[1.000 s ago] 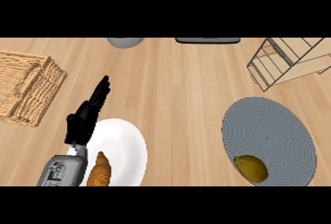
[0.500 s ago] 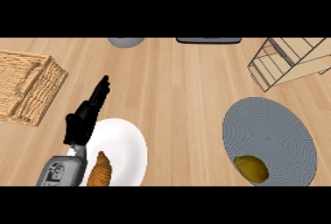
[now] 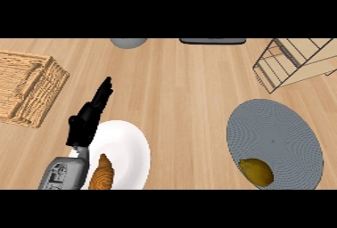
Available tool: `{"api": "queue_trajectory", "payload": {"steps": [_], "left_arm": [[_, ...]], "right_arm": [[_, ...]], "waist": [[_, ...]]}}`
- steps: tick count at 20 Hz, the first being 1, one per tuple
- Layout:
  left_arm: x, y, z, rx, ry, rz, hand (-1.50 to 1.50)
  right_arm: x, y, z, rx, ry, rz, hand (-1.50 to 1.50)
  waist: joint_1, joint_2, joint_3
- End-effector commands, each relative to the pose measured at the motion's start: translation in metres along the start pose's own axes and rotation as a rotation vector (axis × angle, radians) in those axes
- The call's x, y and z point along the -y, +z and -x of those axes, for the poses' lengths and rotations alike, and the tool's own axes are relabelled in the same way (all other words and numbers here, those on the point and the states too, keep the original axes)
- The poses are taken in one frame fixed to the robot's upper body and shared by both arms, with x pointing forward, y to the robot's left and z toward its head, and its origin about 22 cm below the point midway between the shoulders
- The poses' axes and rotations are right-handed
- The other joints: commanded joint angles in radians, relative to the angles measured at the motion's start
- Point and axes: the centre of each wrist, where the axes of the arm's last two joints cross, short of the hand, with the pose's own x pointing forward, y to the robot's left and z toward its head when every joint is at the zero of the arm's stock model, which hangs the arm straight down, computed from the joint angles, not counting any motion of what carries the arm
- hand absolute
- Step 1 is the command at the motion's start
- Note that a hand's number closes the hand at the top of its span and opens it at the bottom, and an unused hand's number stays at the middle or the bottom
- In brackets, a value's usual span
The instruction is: Pick the pear from the placemat and place it in the tiered shelf
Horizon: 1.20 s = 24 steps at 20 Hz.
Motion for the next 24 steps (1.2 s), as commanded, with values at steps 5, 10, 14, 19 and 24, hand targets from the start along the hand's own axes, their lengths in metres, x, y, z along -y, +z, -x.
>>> {"api": "queue_trajectory", "payload": {"steps": [5, 10, 14, 19, 24], "left_arm": [[0.012, 0.001, -0.007, -0.005, 0.009, 0.033, 0.00], [0.001, 0.002, 0.010, 0.005, 0.010, 0.007, 0.00], [0.005, 0.006, 0.003, -0.006, 0.001, 0.015, 0.00], [-0.010, -0.005, -0.012, 0.009, 0.005, 0.032, 0.00], [0.001, -0.003, -0.004, 0.019, 0.007, 0.000, 0.00]], "right_arm": [[-0.064, -0.010, 0.015, 0.048, 0.010, 0.041, 1.50], [-0.051, -0.019, 0.027, -0.031, -0.327, 0.089, 1.50], [-0.046, -0.034, 0.044, -0.016, -0.330, 0.089, 1.50], [-0.046, -0.039, 0.061, -0.019, -0.317, 0.078, 1.50], [-0.034, -0.031, 0.083, -0.142, -0.013, 0.138, 1.50]], "waist": [[0.008, 0.002, 0.001], [0.004, 0.003, 0.001], [0.011, 0.003, 0.001], [0.016, 0.006, 0.001], [0.017, 0.011, 0.000]]}}
